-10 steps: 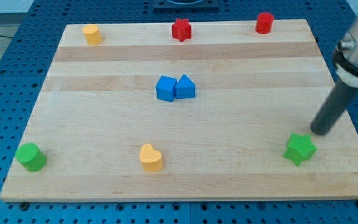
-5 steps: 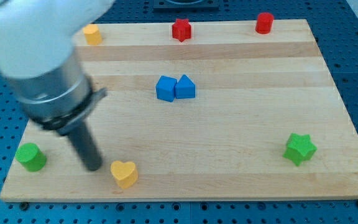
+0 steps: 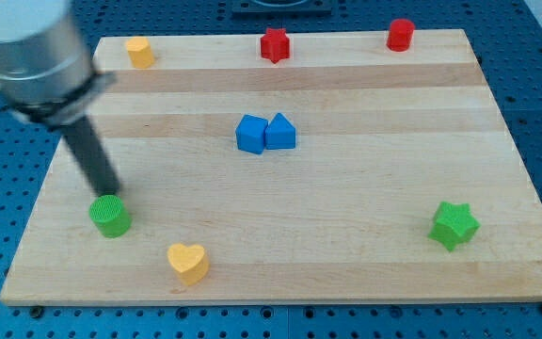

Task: Push the green circle into the green star

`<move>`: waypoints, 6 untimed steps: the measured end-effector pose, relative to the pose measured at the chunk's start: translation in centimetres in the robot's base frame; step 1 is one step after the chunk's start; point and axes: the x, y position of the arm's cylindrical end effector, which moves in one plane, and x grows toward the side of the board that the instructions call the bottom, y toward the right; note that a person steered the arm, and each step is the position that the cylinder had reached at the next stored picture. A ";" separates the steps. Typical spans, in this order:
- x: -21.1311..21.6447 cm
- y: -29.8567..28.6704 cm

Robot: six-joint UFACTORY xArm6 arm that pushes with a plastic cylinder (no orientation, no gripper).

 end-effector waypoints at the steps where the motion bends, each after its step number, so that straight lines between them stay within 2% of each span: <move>1: 3.9 0.6; 3: 4.9 17.9; 4: 5.8 15.4; 5: 6.0 24.8; 6: 6.7 30.6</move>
